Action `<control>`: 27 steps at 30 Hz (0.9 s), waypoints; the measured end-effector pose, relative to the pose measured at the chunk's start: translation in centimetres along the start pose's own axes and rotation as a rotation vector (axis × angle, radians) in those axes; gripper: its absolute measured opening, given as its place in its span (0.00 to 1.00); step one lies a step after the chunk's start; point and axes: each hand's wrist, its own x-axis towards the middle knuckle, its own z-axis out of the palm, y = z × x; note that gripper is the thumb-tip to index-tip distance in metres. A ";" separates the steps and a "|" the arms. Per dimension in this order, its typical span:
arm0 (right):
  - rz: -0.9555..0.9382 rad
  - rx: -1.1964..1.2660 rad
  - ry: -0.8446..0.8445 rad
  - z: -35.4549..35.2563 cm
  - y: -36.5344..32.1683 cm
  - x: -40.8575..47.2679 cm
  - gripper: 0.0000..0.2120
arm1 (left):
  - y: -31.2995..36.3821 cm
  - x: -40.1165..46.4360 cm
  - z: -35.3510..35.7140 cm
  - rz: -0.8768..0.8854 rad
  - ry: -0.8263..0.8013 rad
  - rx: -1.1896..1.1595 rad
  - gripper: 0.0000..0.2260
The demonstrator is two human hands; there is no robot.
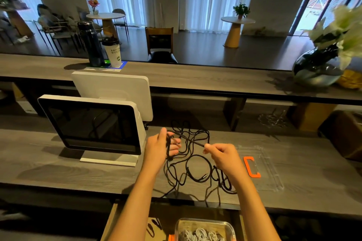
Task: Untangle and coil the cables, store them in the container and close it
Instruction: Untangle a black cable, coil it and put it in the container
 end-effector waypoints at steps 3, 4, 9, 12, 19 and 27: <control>-0.012 -0.030 -0.134 0.2 -0.2 -0.2 0.12 | 0.4 0.3 -0.1 -0.094 -0.015 -0.660 0.22; -0.020 -0.032 -0.164 0.2 -0.3 -0.2 0.12 | 0.7 0.4 -0.4 -0.116 -0.027 -0.848 0.22; -0.072 -0.051 -0.312 -0.2 -0.1 -0.5 0.08 | 1.5 0.3 -1.5 -0.077 0.059 -0.935 0.19; -0.120 -0.094 -0.360 -0.3 0.1 -0.6 0.08 | 1.2 0.2 -1.3 0.119 0.226 -0.284 0.17; -0.289 -0.153 -0.375 -0.1 -1.4 -0.9 0.10 | -0.3 0.3 1.0 0.296 0.045 0.743 0.18; -0.287 0.034 -0.240 -0.1 -1.1 -0.6 0.12 | -0.5 -1.1 2.0 0.103 -0.475 0.734 0.32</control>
